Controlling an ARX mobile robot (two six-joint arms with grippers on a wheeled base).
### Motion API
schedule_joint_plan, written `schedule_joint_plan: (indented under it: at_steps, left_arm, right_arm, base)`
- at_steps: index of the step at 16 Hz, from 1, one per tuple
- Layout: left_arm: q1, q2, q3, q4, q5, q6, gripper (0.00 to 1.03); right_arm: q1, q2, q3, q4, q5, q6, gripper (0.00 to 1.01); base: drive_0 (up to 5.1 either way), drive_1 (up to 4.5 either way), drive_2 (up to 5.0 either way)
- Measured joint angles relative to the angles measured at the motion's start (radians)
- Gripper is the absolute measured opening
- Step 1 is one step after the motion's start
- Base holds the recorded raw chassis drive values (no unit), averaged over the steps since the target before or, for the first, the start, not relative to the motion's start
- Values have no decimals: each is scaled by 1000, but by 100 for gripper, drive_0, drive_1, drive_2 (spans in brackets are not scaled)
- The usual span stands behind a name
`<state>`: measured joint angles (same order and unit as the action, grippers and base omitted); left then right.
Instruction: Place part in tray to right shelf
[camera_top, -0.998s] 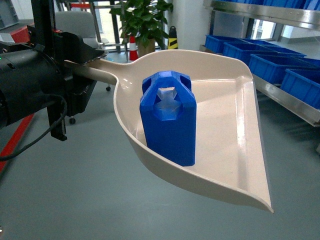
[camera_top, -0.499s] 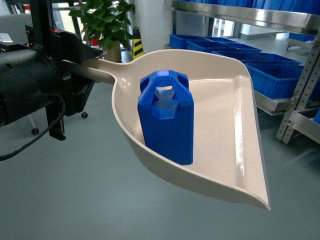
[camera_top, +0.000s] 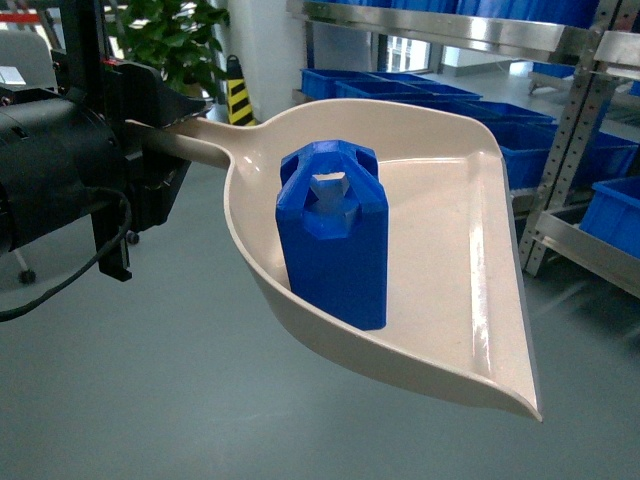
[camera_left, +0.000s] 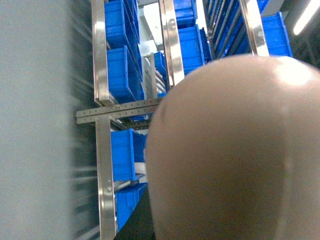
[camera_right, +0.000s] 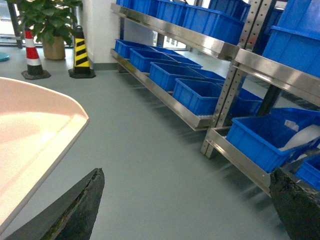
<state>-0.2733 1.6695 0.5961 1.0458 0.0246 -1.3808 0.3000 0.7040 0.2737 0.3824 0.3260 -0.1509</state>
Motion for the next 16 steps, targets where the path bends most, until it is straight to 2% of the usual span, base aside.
schedule_joint_plan:
  at_steps: [16]
  left_arm:
    - [-4, 0, 0, 0, 2, 0, 18]
  right_arm:
    - [0, 0, 0, 0, 0, 0, 98]
  base:
    - [-162, -162, -162]
